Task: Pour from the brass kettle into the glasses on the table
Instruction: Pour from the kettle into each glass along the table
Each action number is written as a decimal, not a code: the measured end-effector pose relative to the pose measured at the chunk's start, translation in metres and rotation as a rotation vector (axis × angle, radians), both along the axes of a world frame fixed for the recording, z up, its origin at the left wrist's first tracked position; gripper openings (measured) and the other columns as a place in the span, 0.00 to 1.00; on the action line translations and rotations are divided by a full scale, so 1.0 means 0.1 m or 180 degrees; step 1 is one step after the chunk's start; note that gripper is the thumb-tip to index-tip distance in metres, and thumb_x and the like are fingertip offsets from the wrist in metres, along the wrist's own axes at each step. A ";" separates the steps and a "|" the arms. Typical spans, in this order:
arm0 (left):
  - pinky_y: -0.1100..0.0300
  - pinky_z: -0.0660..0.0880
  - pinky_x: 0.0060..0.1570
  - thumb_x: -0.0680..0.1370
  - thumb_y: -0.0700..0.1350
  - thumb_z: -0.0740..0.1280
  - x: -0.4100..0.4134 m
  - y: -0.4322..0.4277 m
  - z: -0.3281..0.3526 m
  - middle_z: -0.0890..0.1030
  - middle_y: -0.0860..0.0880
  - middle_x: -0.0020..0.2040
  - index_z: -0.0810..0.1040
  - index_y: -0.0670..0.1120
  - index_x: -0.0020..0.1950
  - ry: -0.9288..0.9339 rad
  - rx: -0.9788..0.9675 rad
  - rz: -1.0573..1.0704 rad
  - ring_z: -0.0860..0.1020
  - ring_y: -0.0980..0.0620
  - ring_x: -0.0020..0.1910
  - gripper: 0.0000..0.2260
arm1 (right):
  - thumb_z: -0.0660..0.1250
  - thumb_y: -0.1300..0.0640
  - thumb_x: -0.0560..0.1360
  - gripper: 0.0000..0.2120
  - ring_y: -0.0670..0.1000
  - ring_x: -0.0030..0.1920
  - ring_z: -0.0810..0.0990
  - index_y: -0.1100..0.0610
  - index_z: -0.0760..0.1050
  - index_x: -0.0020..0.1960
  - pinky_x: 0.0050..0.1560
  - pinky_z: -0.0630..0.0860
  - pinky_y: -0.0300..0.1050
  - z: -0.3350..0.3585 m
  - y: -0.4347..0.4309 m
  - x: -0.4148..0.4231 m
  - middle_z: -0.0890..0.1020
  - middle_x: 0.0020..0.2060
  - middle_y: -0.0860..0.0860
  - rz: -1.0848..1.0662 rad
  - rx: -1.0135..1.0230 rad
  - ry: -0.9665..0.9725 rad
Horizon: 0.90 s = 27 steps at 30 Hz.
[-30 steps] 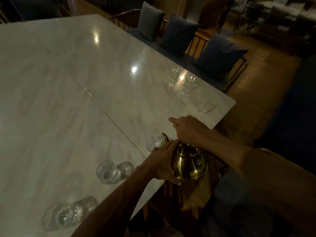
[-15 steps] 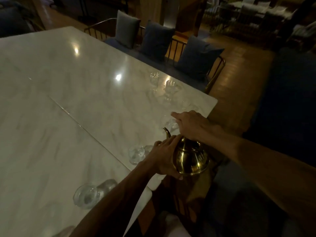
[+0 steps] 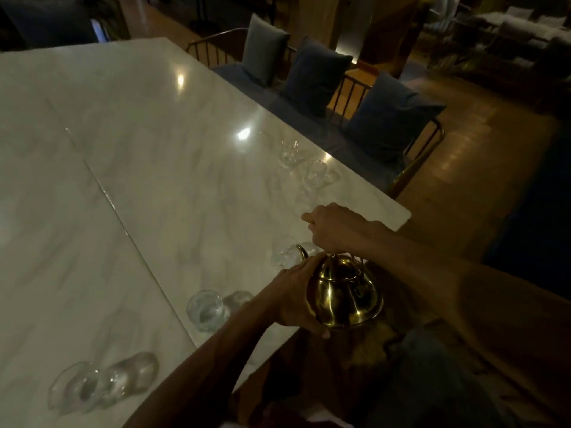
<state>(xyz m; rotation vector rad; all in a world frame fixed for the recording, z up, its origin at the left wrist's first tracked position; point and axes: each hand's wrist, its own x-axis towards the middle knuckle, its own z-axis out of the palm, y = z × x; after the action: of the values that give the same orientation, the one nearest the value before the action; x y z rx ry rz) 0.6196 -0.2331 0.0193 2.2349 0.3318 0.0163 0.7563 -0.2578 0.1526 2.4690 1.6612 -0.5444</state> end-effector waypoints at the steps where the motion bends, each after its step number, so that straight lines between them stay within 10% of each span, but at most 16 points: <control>1: 0.41 0.68 0.75 0.57 0.65 0.82 0.05 0.00 -0.01 0.64 0.53 0.81 0.48 0.55 0.84 0.0007 -0.0057 0.0093 0.67 0.48 0.78 0.64 | 0.60 0.59 0.79 0.19 0.58 0.62 0.77 0.56 0.72 0.70 0.61 0.76 0.52 -0.01 0.06 0.06 0.77 0.66 0.56 0.0071 -0.0045 -0.0001; 27: 0.52 0.67 0.75 0.61 0.54 0.86 0.13 0.14 -0.09 0.68 0.55 0.79 0.47 0.58 0.83 -0.0022 -0.0530 0.0391 0.67 0.52 0.78 0.63 | 0.60 0.54 0.81 0.22 0.57 0.64 0.76 0.58 0.66 0.74 0.63 0.75 0.52 -0.18 0.62 0.21 0.73 0.69 0.57 0.0452 -0.0672 -0.0045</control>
<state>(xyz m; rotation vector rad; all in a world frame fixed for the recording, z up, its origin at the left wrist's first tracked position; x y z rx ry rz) 0.6322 -0.2192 0.0100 2.0470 0.4499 0.0597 0.7772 -0.1963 0.1346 2.1842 1.6631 -0.6457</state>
